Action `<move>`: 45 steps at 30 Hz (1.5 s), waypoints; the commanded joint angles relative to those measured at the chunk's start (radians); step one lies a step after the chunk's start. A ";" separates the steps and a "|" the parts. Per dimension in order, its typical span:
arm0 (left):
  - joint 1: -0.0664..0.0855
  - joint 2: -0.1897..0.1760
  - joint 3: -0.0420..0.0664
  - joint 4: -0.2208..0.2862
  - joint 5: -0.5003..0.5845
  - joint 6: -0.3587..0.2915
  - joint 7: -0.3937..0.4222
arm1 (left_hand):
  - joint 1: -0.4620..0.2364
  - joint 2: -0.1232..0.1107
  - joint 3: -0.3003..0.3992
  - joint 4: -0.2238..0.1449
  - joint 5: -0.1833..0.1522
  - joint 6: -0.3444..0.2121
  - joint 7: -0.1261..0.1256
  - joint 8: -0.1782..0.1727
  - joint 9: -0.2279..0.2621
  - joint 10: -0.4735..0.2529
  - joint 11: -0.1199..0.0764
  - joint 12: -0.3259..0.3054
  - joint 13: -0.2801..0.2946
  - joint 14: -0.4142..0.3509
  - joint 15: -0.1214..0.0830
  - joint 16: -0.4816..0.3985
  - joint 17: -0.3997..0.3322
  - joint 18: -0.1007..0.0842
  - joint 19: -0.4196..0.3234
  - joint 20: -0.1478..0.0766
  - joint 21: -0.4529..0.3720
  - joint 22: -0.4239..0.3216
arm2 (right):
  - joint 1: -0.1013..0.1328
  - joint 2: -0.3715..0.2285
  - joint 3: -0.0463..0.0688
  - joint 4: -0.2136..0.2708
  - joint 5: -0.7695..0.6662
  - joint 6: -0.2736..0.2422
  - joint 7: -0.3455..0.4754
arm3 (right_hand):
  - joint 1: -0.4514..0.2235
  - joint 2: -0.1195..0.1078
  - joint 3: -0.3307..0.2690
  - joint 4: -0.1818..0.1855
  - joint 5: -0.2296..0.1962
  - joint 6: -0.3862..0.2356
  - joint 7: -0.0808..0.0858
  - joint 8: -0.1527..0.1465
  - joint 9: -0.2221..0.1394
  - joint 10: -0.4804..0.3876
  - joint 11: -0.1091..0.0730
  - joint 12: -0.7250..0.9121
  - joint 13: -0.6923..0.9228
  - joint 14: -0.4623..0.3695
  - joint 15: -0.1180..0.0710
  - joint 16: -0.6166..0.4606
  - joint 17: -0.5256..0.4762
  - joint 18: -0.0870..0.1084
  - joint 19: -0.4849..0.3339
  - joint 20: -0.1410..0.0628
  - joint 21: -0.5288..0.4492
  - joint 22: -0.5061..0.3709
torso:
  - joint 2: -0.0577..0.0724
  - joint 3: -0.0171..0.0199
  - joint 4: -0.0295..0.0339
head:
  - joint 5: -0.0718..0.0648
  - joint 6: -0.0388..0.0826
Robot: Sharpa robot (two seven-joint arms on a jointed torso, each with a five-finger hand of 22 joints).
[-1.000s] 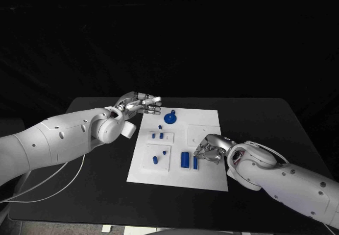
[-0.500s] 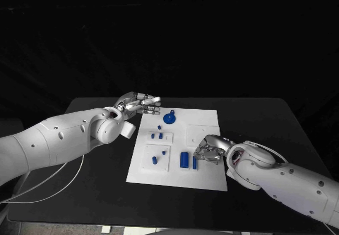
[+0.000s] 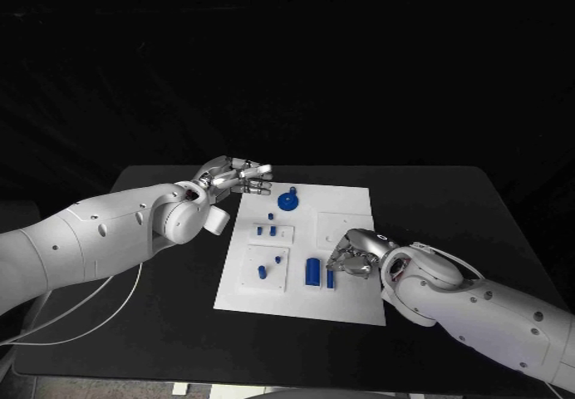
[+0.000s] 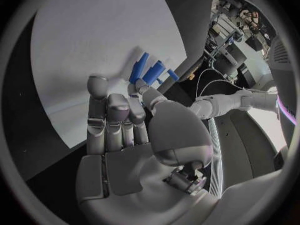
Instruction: Assemble the parts on the task board
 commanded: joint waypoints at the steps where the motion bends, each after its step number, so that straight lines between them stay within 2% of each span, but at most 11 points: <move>1: -0.001 0.000 0.001 0.002 0.000 0.015 0.004 | 0.002 0.011 -0.002 -0.002 -0.001 -0.004 0.002 -0.001 0.000 -0.007 0.001 0.002 0.000 0.000 0.003 -0.004 0.000 0.006 0.000 0.005 0.000 0.001 | -0.006 0.004 -0.002 -0.007 -0.046 -0.025 -0.036 | 0.010 -0.003 -0.006 0.001 -0.003 0.009 -0.002 -0.003 -0.001 0.004 -0.006 0.006 0.001 0.002 0.000 0.006 0.001 -0.014 0.035 -0.002 0.006 0.001 | 0.001 0.0003 -0.0004 | 0.001 -0.002; 18: -0.002 0.001 0.001 0.000 0.000 0.016 0.003 | 0.002 0.010 -0.002 -0.001 -0.001 -0.015 0.003 -0.002 -0.001 -0.007 0.002 0.002 0.000 0.000 0.003 -0.004 0.000 0.007 0.000 0.005 0.000 0.001 | -0.016 0.019 -0.002 -0.037 -0.107 -0.045 -0.017 | 0.028 -0.012 0.011 -0.028 -0.010 0.026 0.005 -0.004 -0.001 0.006 -0.002 0.003 -0.001 0.001 0.004 0.007 0.000 -0.015 0.033 0.001 0.007 0.007 | -0.001 0.0002 -0.0014 | 0.000 -0.007; 23: -0.002 0.001 0.001 0.000 0.000 0.016 0.003 | 0.002 0.010 -0.002 -0.001 -0.001 -0.015 0.003 -0.002 -0.001 -0.007 0.002 0.002 0.000 0.000 0.003 -0.004 0.000 0.007 0.000 0.005 0.000 0.001 | -0.017 0.019 -0.002 -0.039 -0.083 -0.067 0.003 | 0.025 -0.011 0.013 -0.026 -0.011 0.025 0.004 -0.004 -0.001 0.005 -0.002 0.001 -0.002 0.001 0.003 0.006 -0.001 -0.014 0.033 0.000 0.005 0.006 | -0.001 0.0004 -0.0020 | 0.001 -0.005; 28: -0.003 0.001 0.001 0.000 0.000 0.017 0.003 | 0.002 0.010 -0.002 -0.001 -0.001 -0.015 0.003 -0.002 -0.001 -0.007 0.002 0.002 0.000 0.000 0.003 -0.004 0.000 0.007 0.000 0.005 0.000 0.001 | -0.018 0.019 -0.002 -0.038 -0.031 -0.115 0.043 | 0.024 -0.010 0.014 -0.025 -0.009 0.023 0.004 -0.004 -0.002 0.005 -0.003 0.000 -0.002 0.001 0.002 0.006 0.000 -0.013 0.034 -0.001 0.005 0.007 | 0.000 -0.0001 -0.0010 | -0.001 -0.004; 35: -0.004 0.000 0.001 0.001 0.000 0.019 0.002 | 0.002 0.012 -0.002 0.000 -0.001 -0.018 0.003 -0.001 -0.001 -0.007 0.002 0.002 0.000 0.000 0.003 -0.004 0.000 0.007 0.000 0.005 0.000 0.001 | -0.019 0.015 -0.002 -0.019 0.069 -0.181 0.104 | 0.022 -0.007 0.018 -0.025 -0.003 0.020 0.004 -0.004 -0.001 0.004 -0.004 -0.001 -0.003 0.000 -0.001 0.004 -0.002 -0.011 0.034 -0.003 0.000 0.005 | 0.000 -0.0001 -0.0002 | -0.001 -0.003; 41: -0.005 -0.001 0.001 0.002 0.000 0.019 0.002 | 0.002 0.012 -0.002 0.000 -0.001 -0.018 0.003 -0.001 -0.001 -0.007 0.002 0.002 0.000 0.000 0.003 -0.004 0.000 0.007 0.000 0.005 0.000 0.001 | -0.019 0.003 0.001 0.005 0.111 -0.200 0.118 | 0.022 -0.005 0.022 -0.029 -0.010 0.019 0.005 -0.003 -0.001 0.003 -0.004 -0.003 -0.004 0.000 -0.001 0.003 -0.003 -0.011 0.035 -0.004 -0.001 0.005 | -0.001 -0.0006 -0.0006 | -0.001 -0.002; 45: -0.005 -0.001 0.001 0.002 0.000 0.019 0.002 | 0.002 0.012 -0.002 0.000 -0.001 -0.018 0.003 -0.001 -0.001 -0.007 0.002 0.002 0.000 0.000 0.003 -0.004 0.000 0.007 0.000 0.005 0.000 0.001 | -0.019 -0.007 0.007 0.016 0.118 -0.195 0.115 | 0.022 -0.005 0.023 -0.030 -0.010 0.020 0.005 -0.003 -0.001 0.004 -0.004 -0.001 -0.002 0.000 -0.001 0.003 -0.002 -0.011 0.035 -0.004 -0.001 0.005 | 0.000 -0.0004 -0.0006 | -0.002 0.003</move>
